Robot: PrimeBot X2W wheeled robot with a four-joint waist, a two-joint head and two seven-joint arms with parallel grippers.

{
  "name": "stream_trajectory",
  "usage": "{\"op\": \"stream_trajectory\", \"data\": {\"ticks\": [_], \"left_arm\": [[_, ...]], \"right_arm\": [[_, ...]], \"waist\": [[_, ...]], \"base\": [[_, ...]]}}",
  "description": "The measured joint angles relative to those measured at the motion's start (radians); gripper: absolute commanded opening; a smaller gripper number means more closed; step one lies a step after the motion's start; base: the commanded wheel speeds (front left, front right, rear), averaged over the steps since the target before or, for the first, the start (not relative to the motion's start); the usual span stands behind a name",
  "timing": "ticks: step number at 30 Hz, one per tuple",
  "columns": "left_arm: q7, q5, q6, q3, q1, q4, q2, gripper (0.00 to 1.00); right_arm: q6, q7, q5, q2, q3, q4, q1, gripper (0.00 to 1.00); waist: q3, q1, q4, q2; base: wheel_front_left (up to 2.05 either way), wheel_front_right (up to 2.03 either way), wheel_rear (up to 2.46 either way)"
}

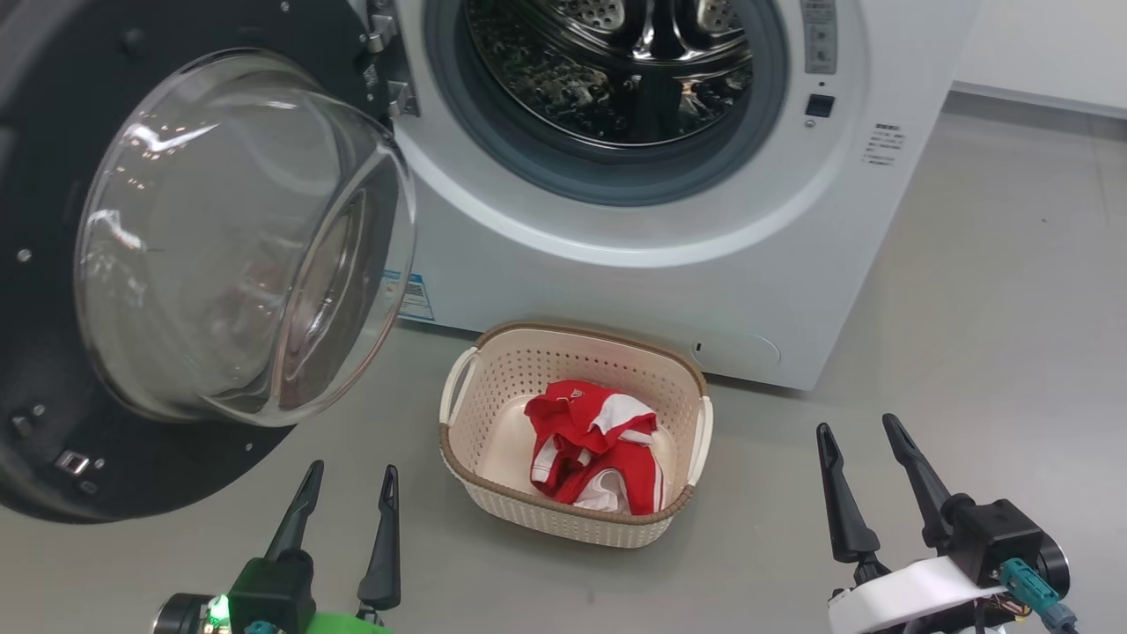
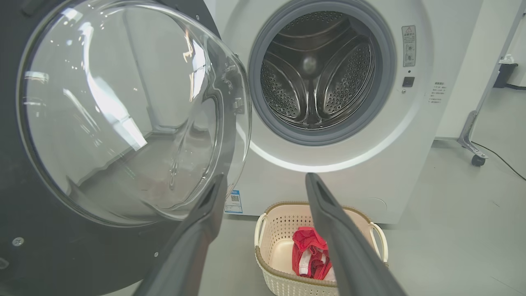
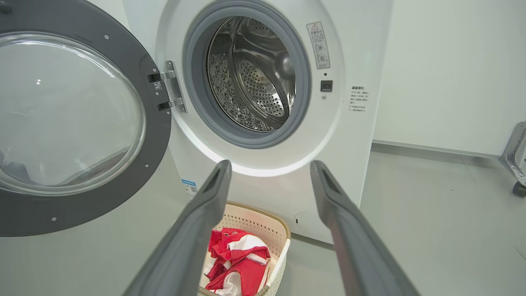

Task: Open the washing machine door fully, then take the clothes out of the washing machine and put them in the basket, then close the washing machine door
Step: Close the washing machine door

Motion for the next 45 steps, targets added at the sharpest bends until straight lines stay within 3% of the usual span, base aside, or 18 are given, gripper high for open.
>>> {"op": "stream_trajectory", "data": {"ticks": [9,15,31,32,33,35,36,42,45], "left_arm": [[-0.001,0.000,0.006,0.014,0.000,0.001,0.000,1.00],[-0.008,0.000,0.007,0.036,0.002,0.001,0.000,1.00],[-0.009,0.000,0.007,0.044,0.003,-0.002,0.000,1.00],[-0.009,0.000,0.007,0.043,0.003,-0.002,0.000,0.89],[-0.009,0.000,0.007,0.043,0.003,-0.002,0.000,0.46],[-0.009,0.000,0.007,0.042,0.003,-0.002,0.000,0.10],[-0.009,0.000,0.007,0.041,0.004,-0.002,0.000,0.00],[-0.009,-0.022,0.005,0.026,0.004,-0.012,0.000,0.00],[-0.009,-0.078,-0.027,0.021,0.004,-0.037,0.000,0.00]], "right_arm": [[0.000,0.000,0.002,0.000,0.025,-0.001,0.006,1.00],[0.003,0.000,0.004,0.001,0.053,0.006,0.006,1.00],[0.003,0.000,0.005,0.001,0.064,0.014,0.006,1.00],[0.003,0.000,0.006,0.001,0.064,0.015,0.006,1.00],[0.002,0.000,0.007,0.001,0.064,0.015,0.006,1.00],[0.002,0.000,0.008,0.001,0.064,0.015,0.006,1.00],[0.002,0.000,0.008,0.001,0.064,0.016,0.006,1.00],[0.000,0.000,0.010,0.001,0.065,0.016,0.006,1.00],[0.000,0.000,0.011,0.001,0.065,0.017,0.006,1.00]], "waist": [[-0.007,0.0000,0.112,0.0000],[-0.014,0.0000,0.151,0.0000],[-0.025,0.0000,0.143,0.0000],[-0.025,0.0000,0.142,0.0000],[-0.025,0.0000,0.141,0.0000],[-0.026,0.0000,0.141,0.0000],[-0.027,0.0000,0.140,0.0000],[-0.028,0.0000,0.140,0.0000],[-0.027,0.0000,0.140,0.0000]], "base": [[0.00,0.00,0.00],[0.00,0.00,0.00],[0.00,0.00,0.00],[0.00,0.00,0.00],[0.00,0.00,0.00],[0.00,0.00,0.00],[0.00,0.00,0.00],[0.00,0.00,0.00],[0.00,0.00,0.00]]}}
